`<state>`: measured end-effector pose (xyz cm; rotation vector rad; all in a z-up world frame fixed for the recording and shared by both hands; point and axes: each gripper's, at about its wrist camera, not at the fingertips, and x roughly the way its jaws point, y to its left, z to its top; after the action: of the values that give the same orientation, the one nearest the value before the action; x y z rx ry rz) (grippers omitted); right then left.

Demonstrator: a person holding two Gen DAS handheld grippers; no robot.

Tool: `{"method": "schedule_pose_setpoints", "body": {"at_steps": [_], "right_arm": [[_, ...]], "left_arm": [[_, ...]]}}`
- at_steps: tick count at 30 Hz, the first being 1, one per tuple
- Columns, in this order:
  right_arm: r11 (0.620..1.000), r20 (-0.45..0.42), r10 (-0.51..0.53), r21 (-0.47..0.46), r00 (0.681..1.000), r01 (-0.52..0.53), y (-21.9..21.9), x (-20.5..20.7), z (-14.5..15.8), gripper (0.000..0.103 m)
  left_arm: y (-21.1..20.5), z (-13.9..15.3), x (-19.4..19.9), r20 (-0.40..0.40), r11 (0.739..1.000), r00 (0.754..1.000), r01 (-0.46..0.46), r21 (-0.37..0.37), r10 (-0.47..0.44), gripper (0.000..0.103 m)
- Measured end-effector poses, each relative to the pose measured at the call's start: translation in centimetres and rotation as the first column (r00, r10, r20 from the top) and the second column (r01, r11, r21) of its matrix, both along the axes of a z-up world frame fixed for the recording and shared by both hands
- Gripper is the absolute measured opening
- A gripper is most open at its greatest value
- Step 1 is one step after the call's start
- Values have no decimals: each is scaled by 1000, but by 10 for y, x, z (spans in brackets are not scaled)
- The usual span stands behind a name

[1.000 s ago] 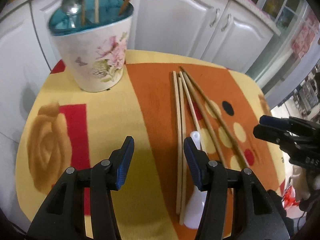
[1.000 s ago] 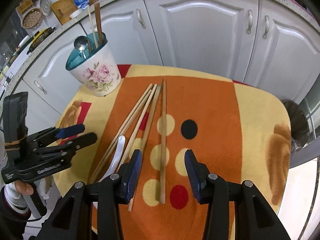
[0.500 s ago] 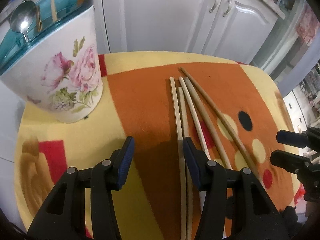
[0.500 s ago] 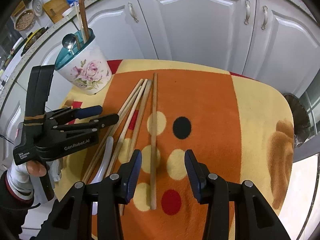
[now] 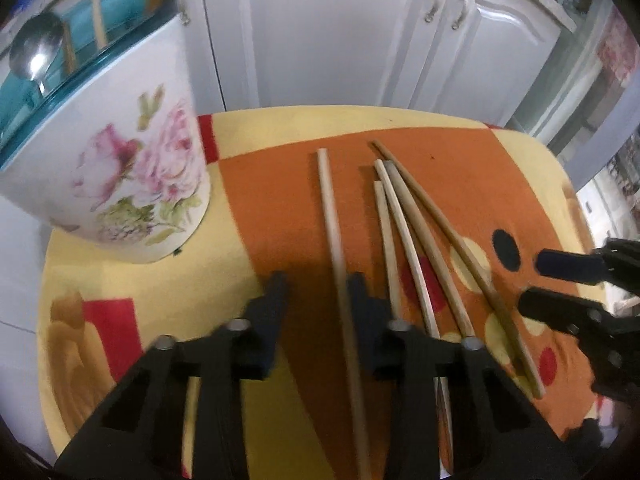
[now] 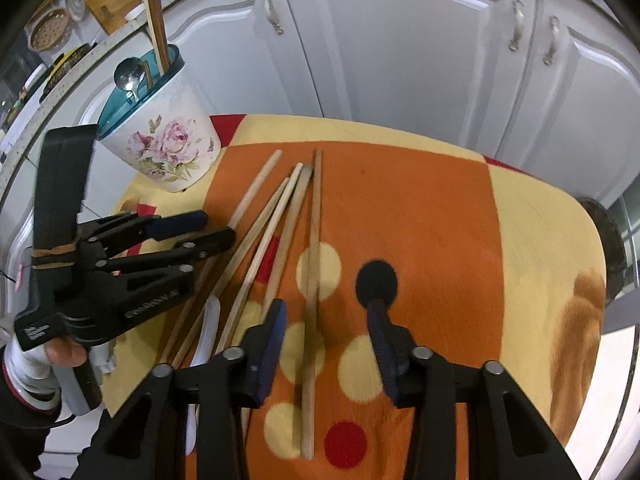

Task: Organize utensils
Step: 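Grasp a wooden chopstick with the right tool while the left tool grasps another chopstick, then lift both chopsticks upright and carry them over the flowered holder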

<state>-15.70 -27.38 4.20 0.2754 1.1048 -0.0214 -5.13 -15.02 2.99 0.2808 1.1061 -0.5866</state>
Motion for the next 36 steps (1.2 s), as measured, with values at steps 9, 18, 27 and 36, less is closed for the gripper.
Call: {"method": "schedule_pose_setpoints", "body": {"at_steps": [9, 18, 27, 36], "right_arm": [[999, -25, 37, -7, 999, -38, 6, 14, -22, 6], [997, -86, 55, 57, 995, -51, -6, -50, -23, 11], [1000, -44, 24, 0, 999, -24, -3, 8, -18, 21], [999, -23, 25, -24, 999, -25, -2, 38, -19, 6]], "left_arm": [[29, 0, -6, -68, 998, 997, -23, -62, 19, 5], [55, 5, -27, -108, 998, 994, 9, -60, -16, 5], [32, 4, 4, -73, 999, 996, -45, -25, 43, 25], [17, 3, 10, -33, 999, 999, -36, -24, 35, 4]]}}
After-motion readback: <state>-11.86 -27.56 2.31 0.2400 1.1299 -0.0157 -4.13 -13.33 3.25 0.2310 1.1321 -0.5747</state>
